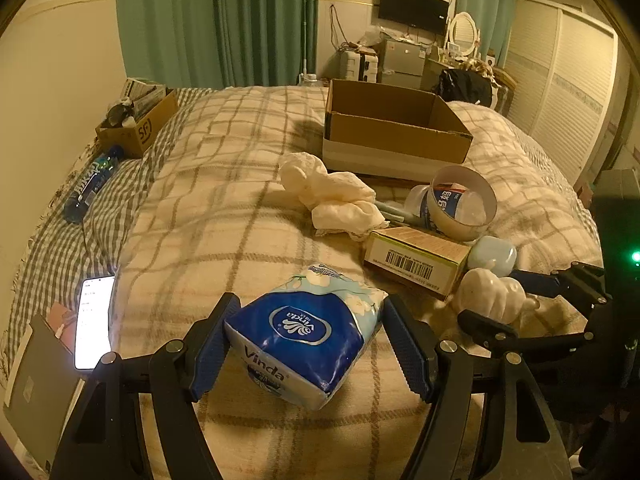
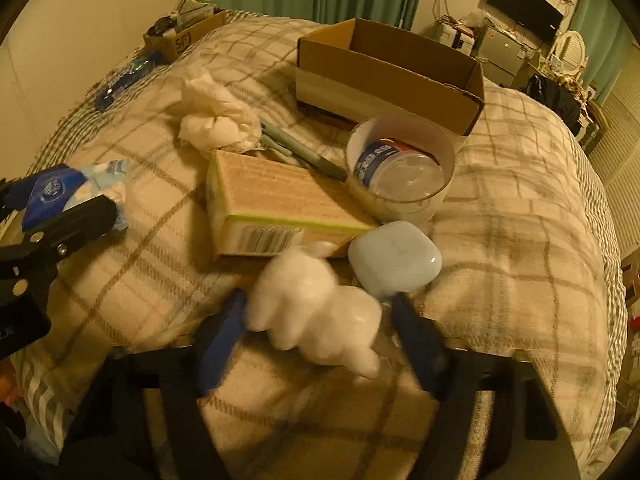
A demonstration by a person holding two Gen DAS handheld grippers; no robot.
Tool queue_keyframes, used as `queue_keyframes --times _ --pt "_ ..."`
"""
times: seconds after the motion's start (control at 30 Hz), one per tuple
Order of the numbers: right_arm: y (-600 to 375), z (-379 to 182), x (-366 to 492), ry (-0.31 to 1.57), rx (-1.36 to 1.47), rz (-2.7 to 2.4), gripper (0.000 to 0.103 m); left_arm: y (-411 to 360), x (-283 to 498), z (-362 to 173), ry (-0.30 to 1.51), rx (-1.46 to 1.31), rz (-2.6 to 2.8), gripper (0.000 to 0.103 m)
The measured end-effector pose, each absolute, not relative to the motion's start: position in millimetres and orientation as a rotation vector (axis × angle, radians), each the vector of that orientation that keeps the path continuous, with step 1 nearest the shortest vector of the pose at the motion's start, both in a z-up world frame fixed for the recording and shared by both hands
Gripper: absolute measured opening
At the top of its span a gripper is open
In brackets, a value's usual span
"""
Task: Organize objects
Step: 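Grasp the tissue pack with the left gripper while the right grasps the white figurine, then carry both items over the cardboard box and open both grippers to drop them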
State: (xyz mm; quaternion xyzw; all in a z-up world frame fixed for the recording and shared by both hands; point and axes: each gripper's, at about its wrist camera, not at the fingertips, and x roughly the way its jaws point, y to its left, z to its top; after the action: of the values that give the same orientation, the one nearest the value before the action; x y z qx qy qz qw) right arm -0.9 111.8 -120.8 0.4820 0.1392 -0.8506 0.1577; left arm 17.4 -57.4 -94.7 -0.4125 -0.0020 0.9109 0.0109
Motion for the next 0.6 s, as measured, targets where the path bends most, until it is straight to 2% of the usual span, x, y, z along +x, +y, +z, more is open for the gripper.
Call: queue_keyframes --times 0.13,0.33,0.6 --pt "119 -109 6 0.392 1.343 -2.442 0.068 -55 20 -90 -0.007 -1.265 2.838 0.075" --pt "137 -57 16 0.354 1.186 -2.518 0.068 -45 15 -74 -0.013 -1.215 2.815 0.075" --pt "155 17 -31 0.368 0.947 -2.658 0.068 -32 -41 -13 0.005 -1.024 2.815 0.075"
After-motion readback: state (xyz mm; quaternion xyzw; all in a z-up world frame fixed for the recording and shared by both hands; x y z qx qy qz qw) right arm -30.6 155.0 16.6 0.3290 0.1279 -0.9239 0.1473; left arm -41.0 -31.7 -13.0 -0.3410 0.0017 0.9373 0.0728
